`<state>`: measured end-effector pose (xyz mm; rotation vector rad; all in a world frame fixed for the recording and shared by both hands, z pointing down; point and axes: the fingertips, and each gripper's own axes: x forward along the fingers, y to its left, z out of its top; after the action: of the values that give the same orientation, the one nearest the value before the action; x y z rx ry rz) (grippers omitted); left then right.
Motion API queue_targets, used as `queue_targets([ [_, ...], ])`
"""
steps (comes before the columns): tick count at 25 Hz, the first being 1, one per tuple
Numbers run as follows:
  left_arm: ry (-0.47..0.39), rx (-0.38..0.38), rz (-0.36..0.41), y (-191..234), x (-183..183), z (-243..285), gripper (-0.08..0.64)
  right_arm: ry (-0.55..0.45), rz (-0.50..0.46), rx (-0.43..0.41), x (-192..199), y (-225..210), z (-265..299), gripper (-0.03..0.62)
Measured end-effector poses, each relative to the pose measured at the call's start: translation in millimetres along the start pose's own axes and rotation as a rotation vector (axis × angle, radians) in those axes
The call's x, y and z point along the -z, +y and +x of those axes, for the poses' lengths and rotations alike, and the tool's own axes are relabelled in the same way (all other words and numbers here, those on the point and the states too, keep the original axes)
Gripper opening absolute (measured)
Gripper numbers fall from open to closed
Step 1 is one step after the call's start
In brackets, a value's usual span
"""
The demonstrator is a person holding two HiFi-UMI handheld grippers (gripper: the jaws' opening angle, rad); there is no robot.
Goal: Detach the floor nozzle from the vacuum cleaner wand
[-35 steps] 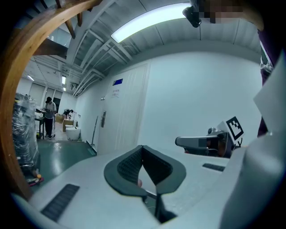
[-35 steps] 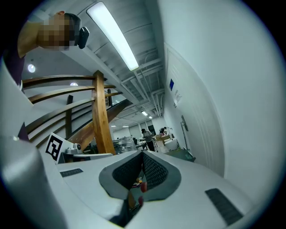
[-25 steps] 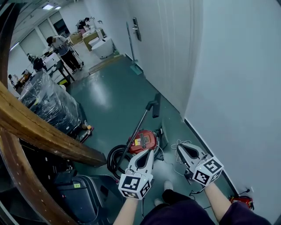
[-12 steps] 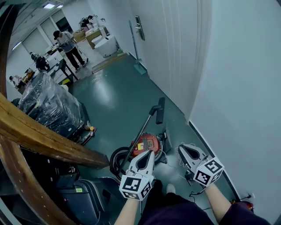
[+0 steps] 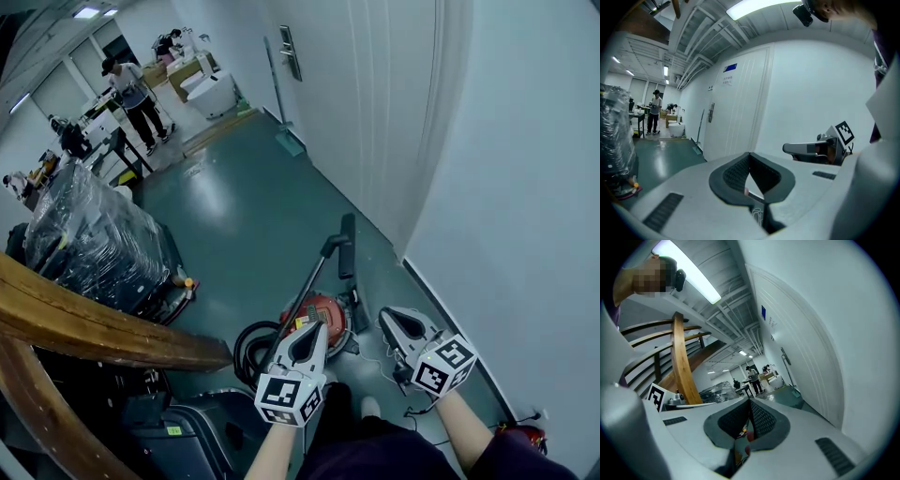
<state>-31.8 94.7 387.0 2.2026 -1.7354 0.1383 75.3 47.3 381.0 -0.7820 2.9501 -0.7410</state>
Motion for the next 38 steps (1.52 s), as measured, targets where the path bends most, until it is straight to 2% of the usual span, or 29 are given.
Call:
queue_targets([
  [16, 0.043, 0.157, -0.004, 88.9, -27.6, 58.5, 0.005, -0.016, 0.034, 0.161, -15.9, -16.3, 87.4, 0.018],
  [29, 0.075, 0.176, -0.030, 122.6, -21.0, 90.6, 0.005, 0.010, 0.060, 0.219, -10.5, -40.8, 108.0, 0.018],
  [38, 0.118, 0.157, -0.045, 146.4, 11.8, 131.4, 0.005, 0.069, 0.103, 0.219, 14.8, -85.1, 132.6, 0.018],
])
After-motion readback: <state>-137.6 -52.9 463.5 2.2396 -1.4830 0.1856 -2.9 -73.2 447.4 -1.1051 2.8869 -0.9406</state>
